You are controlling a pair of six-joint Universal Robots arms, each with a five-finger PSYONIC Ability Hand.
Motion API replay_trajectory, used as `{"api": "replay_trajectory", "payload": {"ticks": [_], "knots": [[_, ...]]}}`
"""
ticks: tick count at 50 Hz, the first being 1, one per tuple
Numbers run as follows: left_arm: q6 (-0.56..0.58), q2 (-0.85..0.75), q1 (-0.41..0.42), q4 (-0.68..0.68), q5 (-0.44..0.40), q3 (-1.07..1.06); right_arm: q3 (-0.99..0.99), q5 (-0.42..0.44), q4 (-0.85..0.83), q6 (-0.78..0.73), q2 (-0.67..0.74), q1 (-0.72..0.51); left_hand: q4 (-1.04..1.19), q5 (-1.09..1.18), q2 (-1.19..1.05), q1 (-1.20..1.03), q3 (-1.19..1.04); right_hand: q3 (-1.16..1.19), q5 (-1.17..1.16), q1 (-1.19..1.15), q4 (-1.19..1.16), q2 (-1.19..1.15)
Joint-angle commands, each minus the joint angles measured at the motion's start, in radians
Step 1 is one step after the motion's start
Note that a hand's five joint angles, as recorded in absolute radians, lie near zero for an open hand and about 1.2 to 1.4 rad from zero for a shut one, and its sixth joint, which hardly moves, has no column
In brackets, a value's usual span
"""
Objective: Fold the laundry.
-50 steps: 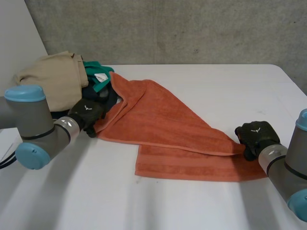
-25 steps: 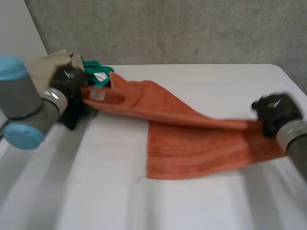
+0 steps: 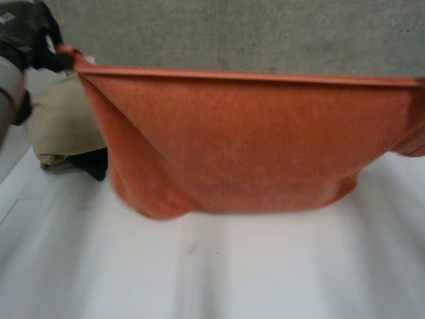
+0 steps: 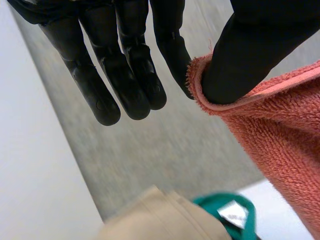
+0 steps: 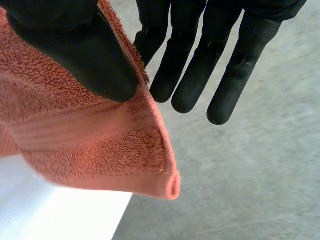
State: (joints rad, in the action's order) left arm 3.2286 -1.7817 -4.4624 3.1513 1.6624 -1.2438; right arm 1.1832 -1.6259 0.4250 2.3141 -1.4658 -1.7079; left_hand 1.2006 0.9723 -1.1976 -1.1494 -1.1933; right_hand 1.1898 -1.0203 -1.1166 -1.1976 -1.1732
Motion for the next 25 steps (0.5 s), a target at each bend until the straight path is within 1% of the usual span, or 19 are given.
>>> {"api": "replay_trajectory", "payload": {"ticks": [1, 2, 4, 5, 6, 8, 9, 10, 12, 13, 14, 15, 18, 21, 24, 25], "knots": [[0.025, -0.335, 0.066, 0.012, 0.048, 0.257, -0.123, -0.057, -0.129, 0.008, 0.235, -0.042, 0.196, 0.249, -0.199, -0.247, -0.203, 0.207, -0.201, -0.28, -0.199, -0.223], [0.04, -0.39, 0.068, 0.022, 0.048, 0.344, -0.176, -0.089, -0.203, 0.017, 0.287, -0.056, 0.196, 0.249, -0.199, -0.247, -0.203, 0.207, -0.201, -0.28, -0.199, -0.223], [0.056, -0.438, 0.075, 0.051, 0.048, 0.443, -0.243, -0.124, -0.293, 0.021, 0.332, -0.068, 0.196, 0.249, -0.199, -0.247, -0.203, 0.207, -0.201, -0.28, -0.199, -0.223], [0.062, -0.456, 0.077, 0.074, 0.051, 0.492, -0.298, -0.149, -0.399, 0.022, 0.364, -0.078, 0.196, 0.249, -0.199, -0.247, -0.203, 0.207, -0.201, -0.28, -0.199, -0.223], [0.065, -0.481, 0.077, 0.143, 0.056, 0.576, -0.318, -0.157, -0.46, 0.025, 0.372, -0.081, 0.196, 0.249, -0.199, -0.247, -0.203, 0.207, -0.201, -0.28, -0.199, -0.223], [0.069, -0.49, 0.081, 0.228, 0.054, 0.628, -0.35, -0.164, -0.593, 0.028, 0.383, -0.088, 0.196, 0.249, -0.199, -0.247, -0.203, 0.207, -0.201, -0.28, -0.199, -0.223], [0.07, -0.489, 0.083, 0.274, 0.056, 0.642, -0.368, -0.169, -0.718, 0.031, 0.384, -0.093, 0.196, 0.249, -0.199, -0.247, -0.203, 0.207, -0.201, -0.28, -0.199, -0.223], [0.068, -0.484, 0.084, 0.379, 0.062, 0.652, -0.37, -0.167, -0.782, 0.033, 0.386, -0.095, 0.196, 0.249, -0.199, -0.247, -0.203, 0.207, -0.201, -0.28, -0.199, -0.223], [0.07, -0.475, 0.091, 0.479, 0.069, 0.652, -0.367, -0.161, -0.897, 0.037, 0.387, -0.099, 0.196, 0.249, -0.199, -0.247, -0.203, 0.207, -0.201, -0.28, -0.199, -0.223], [0.07, -0.467, 0.094, 0.525, 0.074, 0.649, -0.367, -0.158, -0.984, 0.044, 0.386, -0.104, 0.196, 0.249, -0.199, -0.247, -0.203, 0.207, -0.201, -0.28, -0.199, -0.223], [0.07, -0.447, 0.097, 0.591, 0.086, 0.643, -0.367, -0.157, -1.017, 0.047, 0.387, -0.104, 0.196, 0.249, -0.199, -0.247, -0.203, 0.207, -0.201, -0.28, -0.199, -0.223], [0.07, -0.441, 0.098, 0.605, 0.092, 0.635, -0.367, -0.157, -1.037, 0.05, 0.386, -0.104, 0.196, 0.249, -0.199, -0.247, -0.203, 0.207, -0.201, -0.28, -0.199, -0.223], [0.07, -0.418, 0.1, 0.605, 0.126, 0.598, -0.366, -0.147, -1.046, 0.082, 0.387, -0.104, 0.196, 0.249, -0.199, -0.247, -0.203, 0.207, -0.201, -0.28, -0.199, -0.223], [0.07, -0.401, 0.103, 0.599, 0.142, 0.531, -0.331, -0.143, -1.031, 0.135, 0.38, -0.101, 0.196, 0.249, -0.199, -0.247, -0.203, 0.207, -0.201, -0.28, -0.199, -0.223], [0.065, -0.352, 0.103, 0.595, 0.149, 0.384, -0.263, -0.124, -0.991, 0.166, 0.372, -0.092, 0.196, 0.249, -0.199, -0.247, -0.203, 0.207, -0.201, -0.28, -0.199, -0.223], [0.063, -0.335, 0.103, 0.595, 0.151, 0.342, -0.214, -0.1, -0.97, 0.18, 0.366, -0.087, 0.196, 0.249, -0.199, -0.247, -0.203, 0.207, -0.201, -0.28, -0.199, -0.223]]}}
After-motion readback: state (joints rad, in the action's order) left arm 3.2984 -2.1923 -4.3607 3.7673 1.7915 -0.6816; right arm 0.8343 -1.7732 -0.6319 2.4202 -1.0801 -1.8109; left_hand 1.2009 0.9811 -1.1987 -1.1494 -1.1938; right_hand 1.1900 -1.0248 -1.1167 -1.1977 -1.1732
